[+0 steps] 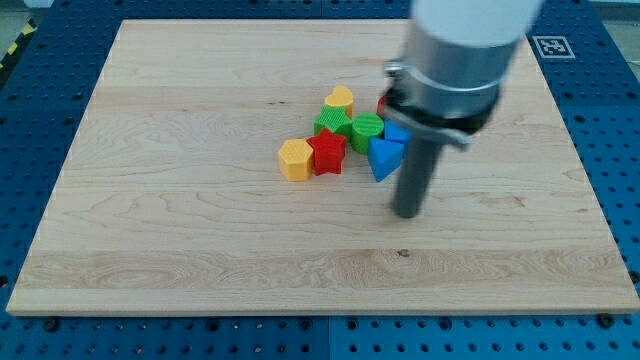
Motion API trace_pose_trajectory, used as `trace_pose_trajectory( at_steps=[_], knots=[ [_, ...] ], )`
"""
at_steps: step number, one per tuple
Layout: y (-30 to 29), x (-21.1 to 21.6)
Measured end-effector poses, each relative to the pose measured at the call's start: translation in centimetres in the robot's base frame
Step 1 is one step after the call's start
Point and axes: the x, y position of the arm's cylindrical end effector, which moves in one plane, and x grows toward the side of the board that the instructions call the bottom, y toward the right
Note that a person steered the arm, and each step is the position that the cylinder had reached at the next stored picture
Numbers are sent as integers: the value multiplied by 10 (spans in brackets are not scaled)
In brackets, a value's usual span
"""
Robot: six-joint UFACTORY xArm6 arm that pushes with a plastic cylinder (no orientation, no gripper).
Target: Push the group of blocks a bit right
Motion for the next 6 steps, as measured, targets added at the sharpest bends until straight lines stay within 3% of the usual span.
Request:
trace_pose_trajectory(
  at_steps=[2,3,6],
  knots=[
    [-145,-32],
    [-151,-40],
    [-63,-49]
  ],
)
